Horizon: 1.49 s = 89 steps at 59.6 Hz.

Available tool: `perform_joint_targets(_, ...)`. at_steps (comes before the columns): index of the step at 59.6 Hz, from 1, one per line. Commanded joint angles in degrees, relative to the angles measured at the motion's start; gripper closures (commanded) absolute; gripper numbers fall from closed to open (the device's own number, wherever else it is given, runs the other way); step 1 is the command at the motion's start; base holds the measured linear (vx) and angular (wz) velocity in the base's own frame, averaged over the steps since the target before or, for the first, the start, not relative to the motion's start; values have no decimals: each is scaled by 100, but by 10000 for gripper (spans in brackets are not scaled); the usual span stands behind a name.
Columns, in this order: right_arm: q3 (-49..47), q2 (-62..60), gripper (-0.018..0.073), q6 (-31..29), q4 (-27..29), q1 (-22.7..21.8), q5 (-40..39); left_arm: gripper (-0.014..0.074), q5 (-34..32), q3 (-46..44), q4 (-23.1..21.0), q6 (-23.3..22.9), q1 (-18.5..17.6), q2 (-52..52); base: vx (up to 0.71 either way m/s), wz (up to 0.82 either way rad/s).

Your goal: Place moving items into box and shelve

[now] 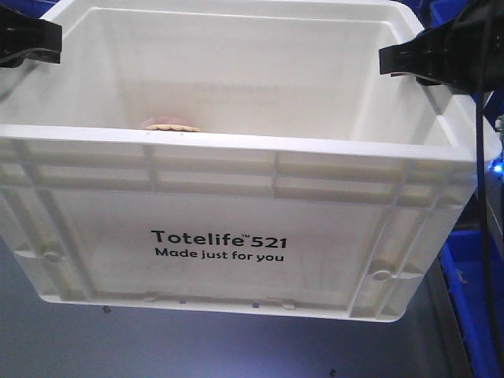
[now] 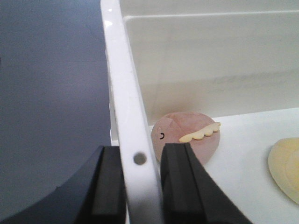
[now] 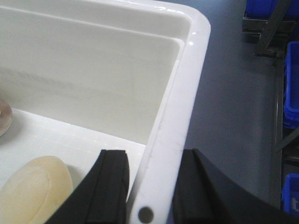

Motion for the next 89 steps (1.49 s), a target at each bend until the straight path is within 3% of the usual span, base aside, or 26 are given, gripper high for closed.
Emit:
perform_joint_targets(1, -274, -184, 565, 42, 263, 60, -960, 603, -826, -298, -570, 69, -137, -222, 32, 11)
perform_joint_targets(89, -274, -184, 565, 42, 263, 60, -960, 603, -826, -298, -570, 69, -137, -222, 26, 31)
